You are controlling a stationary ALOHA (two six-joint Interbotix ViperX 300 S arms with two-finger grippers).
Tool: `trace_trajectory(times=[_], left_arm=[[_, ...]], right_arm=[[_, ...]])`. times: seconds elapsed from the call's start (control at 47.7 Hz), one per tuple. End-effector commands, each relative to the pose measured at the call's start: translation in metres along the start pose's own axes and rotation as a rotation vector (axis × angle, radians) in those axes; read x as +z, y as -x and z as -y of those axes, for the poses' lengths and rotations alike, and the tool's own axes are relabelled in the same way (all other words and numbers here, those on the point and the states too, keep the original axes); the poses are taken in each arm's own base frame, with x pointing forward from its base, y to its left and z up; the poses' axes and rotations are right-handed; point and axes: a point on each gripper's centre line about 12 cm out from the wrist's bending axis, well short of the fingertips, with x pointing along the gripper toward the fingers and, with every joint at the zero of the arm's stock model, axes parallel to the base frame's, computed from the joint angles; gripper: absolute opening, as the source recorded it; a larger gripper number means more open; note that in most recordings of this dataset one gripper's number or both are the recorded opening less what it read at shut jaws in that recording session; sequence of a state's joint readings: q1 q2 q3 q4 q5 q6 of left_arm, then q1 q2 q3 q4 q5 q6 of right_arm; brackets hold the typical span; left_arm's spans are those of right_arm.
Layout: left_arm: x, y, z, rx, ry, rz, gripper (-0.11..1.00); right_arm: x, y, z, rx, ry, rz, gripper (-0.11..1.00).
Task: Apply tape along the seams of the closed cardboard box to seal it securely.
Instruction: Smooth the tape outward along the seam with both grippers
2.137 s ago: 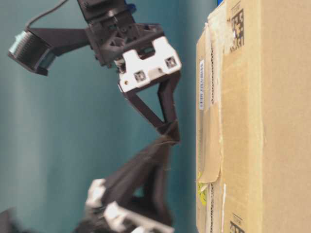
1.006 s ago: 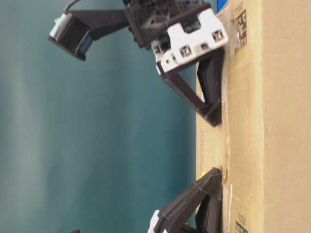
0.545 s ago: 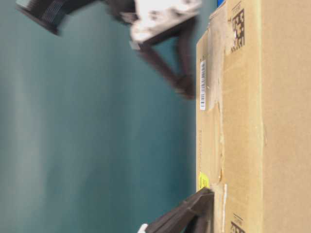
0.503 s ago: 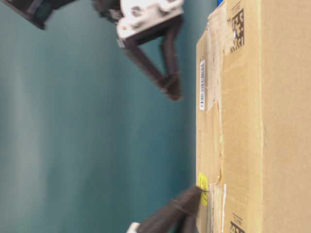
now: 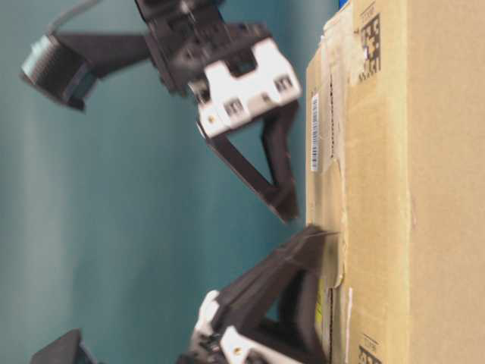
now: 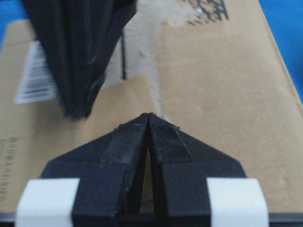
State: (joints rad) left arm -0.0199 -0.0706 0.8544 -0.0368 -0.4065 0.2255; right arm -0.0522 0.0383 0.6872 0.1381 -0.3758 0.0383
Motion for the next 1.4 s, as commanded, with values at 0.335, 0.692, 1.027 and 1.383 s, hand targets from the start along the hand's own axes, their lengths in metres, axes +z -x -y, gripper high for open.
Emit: trace_trajectory(times=[0.335,0.692,1.027,1.383], left_arm=[[-0.01,0.003,0.009,-0.02,0.043,-0.014,0.0],[-0.032,0.012,0.011,-0.023,0.07,-0.068,0.0],[-0.047,0.021,0.013,-0.024,0.104,-0.107,0.0],[-0.033,0.028,0.01,-0.017,0.138,-0.064,0.0]], right_arm=[[-0.012,-0.021,-0.014,0.019,-0.025,-0.028,0.0],[-0.048,-0.002,-0.026,0.021,-0.069,-0.138,0.0],[-0.07,0.025,-0.032,0.025,-0.096,-0.19,0.0],[-0.053,0.036,-0.034,0.039,-0.092,-0.138,0.0]])
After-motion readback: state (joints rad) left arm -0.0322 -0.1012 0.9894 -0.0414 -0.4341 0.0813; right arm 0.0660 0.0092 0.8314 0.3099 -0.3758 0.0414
